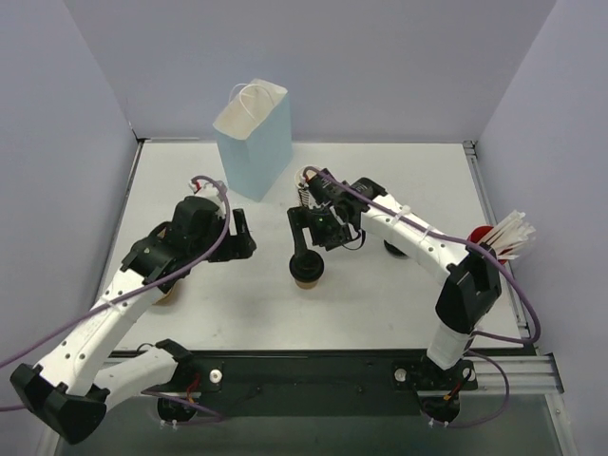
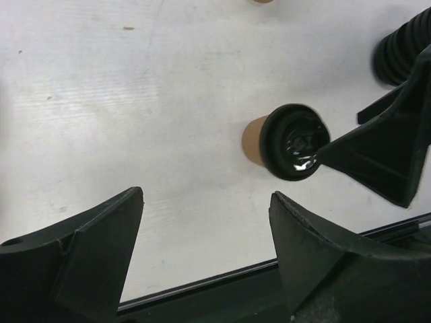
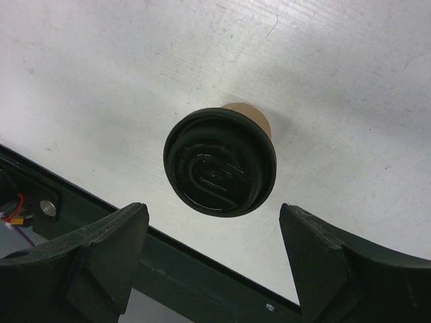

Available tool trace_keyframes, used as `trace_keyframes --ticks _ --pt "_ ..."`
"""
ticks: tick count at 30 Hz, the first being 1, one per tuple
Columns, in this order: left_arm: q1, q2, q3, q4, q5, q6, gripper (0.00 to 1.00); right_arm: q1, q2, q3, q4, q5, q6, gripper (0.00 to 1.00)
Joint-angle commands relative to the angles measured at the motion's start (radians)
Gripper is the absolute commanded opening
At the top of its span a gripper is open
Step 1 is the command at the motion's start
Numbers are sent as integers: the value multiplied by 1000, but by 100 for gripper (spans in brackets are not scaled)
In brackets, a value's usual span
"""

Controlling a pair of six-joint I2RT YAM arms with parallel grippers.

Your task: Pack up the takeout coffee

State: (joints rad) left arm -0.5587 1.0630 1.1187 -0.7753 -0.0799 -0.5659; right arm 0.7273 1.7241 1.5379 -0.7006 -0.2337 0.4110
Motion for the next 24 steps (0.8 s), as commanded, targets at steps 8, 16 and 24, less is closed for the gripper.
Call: trace_keyframes --ticks 8,16,24 --pt "11 -198 -166 -36 -70 144 86 107 103 151 -117 231 26 81" --pt "8 -238 -191 -27 -73 146 86 155 204 172 -146 284 31 79" --pt "8 -284 -191 -41 -93 133 86 179 258 94 -166 366 77 61"
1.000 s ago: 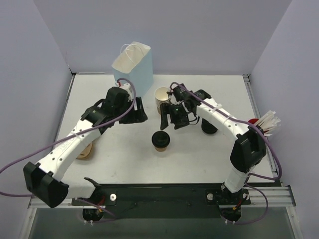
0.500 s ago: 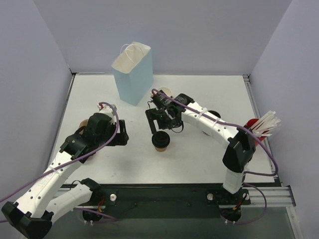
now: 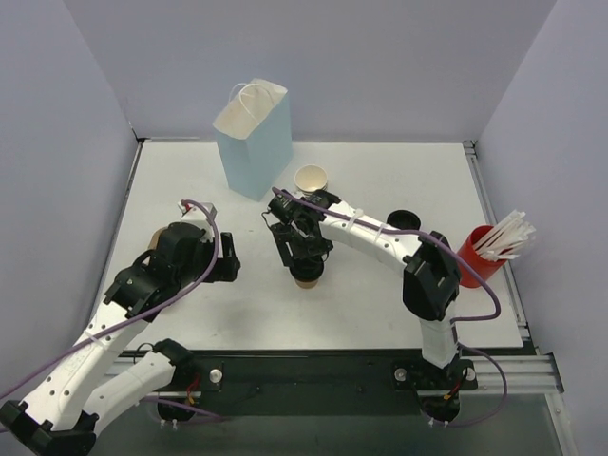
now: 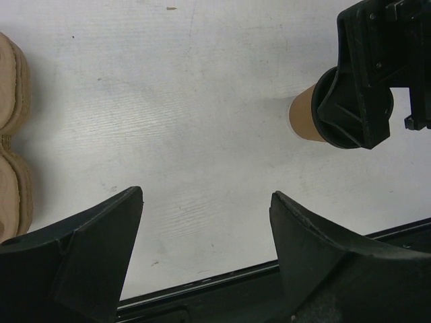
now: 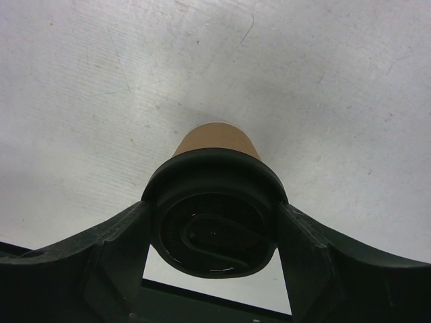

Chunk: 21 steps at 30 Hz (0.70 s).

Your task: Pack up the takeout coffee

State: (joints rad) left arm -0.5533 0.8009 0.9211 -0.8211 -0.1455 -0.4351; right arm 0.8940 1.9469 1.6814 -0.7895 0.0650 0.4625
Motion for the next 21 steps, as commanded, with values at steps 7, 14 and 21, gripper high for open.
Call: trace_keyframes --ticks 7,14,21 --pt "1 -29 10 11 -36 3 86 -4 -17 -93 -80 122 45 59" --pt "3 -23 22 19 -23 -19 86 -130 -189 -329 -56 170 99 59" --pt "4 -6 27 16 -28 -37 86 -259 -405 -552 -34 226 201 58"
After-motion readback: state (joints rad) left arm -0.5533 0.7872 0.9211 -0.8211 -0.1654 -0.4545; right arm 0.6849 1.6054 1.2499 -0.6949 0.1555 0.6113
